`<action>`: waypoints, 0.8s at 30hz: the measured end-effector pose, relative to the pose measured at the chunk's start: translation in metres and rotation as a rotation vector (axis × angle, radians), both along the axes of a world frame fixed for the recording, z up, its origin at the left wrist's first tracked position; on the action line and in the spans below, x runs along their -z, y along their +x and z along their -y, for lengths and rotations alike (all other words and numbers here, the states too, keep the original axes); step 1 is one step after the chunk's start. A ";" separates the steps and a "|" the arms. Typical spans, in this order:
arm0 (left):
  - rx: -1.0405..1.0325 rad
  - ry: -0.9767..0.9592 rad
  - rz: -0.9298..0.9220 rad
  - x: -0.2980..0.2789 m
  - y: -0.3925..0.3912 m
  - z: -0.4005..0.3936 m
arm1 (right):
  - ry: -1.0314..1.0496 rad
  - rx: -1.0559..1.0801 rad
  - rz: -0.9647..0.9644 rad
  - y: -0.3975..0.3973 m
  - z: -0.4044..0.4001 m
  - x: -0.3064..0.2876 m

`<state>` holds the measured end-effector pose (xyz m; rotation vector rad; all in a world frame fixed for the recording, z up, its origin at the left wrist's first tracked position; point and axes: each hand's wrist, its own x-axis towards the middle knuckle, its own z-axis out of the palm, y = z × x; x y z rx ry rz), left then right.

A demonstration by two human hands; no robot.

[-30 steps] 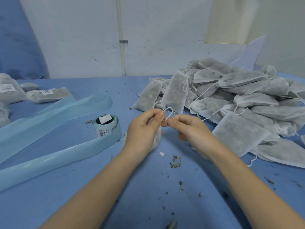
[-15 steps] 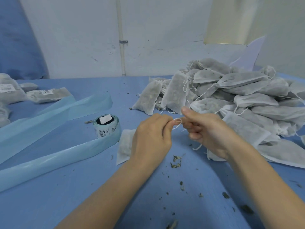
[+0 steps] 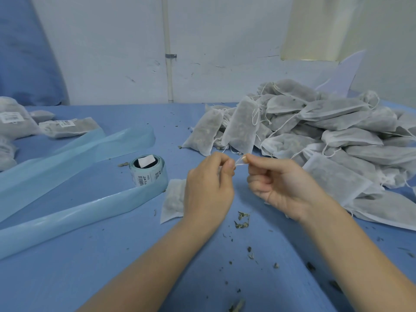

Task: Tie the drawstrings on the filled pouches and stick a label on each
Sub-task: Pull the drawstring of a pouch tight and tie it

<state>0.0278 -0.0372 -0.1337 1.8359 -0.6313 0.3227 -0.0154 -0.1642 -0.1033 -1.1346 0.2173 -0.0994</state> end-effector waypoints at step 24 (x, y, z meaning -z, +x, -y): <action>-0.259 -0.010 0.412 -0.005 -0.001 -0.002 | -0.646 0.257 0.162 -0.006 -0.008 0.002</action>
